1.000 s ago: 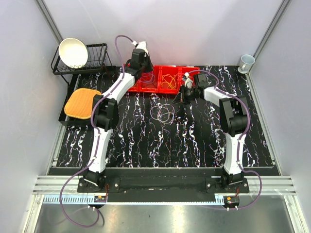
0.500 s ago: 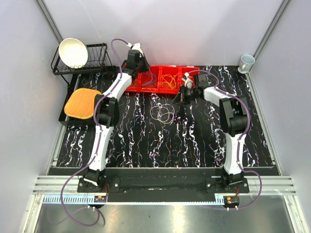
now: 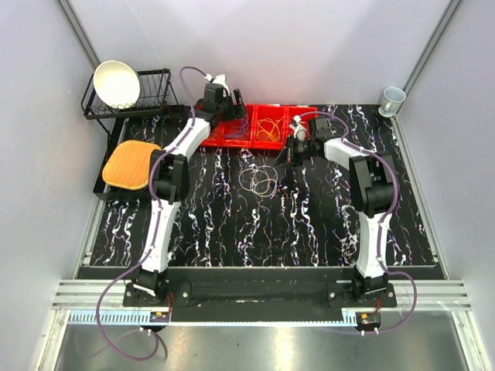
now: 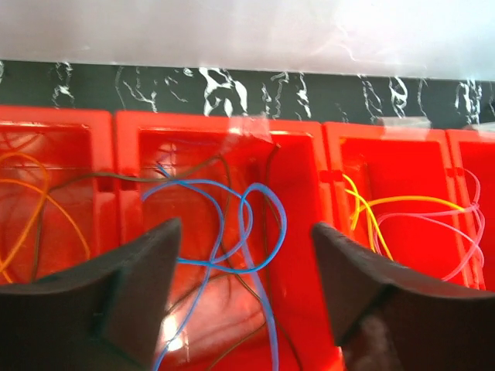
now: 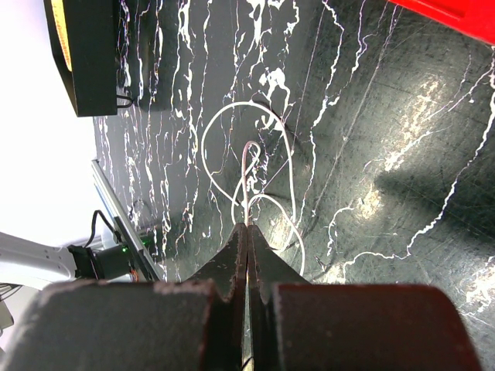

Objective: Untangle the cables

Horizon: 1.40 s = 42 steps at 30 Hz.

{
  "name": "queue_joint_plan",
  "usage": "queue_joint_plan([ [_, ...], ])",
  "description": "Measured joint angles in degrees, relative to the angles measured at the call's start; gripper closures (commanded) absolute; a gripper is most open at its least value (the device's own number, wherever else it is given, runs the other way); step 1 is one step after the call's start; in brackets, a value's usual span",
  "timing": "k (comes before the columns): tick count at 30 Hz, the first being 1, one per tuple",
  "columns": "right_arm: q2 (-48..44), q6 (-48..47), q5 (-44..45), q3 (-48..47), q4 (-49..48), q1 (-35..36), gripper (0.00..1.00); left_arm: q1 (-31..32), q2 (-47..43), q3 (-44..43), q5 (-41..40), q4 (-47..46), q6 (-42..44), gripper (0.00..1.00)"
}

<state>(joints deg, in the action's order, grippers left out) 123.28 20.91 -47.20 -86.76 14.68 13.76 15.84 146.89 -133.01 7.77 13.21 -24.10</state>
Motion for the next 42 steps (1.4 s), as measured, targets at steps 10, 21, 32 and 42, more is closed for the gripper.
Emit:
queue_joint_plan([
  [10, 0.0, 0.0, 0.0, 0.0, 0.0, 0.0, 1.0, 0.2, -15.0, 9.3, 0.1, 3.8, -1.4, 0.01],
  [21, 0.0, -0.4, 0.0, 0.0, 0.6, 0.3, 1.0, 4.2, -46.0, 38.1, -5.8, 5.1, -1.4, 0.06],
  [32, 0.2, -3.0, 1.7, -4.3, 5.1, 5.9, 1.0, 12.7, -52.7, 64.8, -8.2, 6.8, -1.2, 0.1],
  [42, 0.2, -5.2, 1.7, -4.4, 6.3, 7.0, 1.0, 15.3, -44.9, 64.7, -8.4, 4.8, -0.8, 0.11],
])
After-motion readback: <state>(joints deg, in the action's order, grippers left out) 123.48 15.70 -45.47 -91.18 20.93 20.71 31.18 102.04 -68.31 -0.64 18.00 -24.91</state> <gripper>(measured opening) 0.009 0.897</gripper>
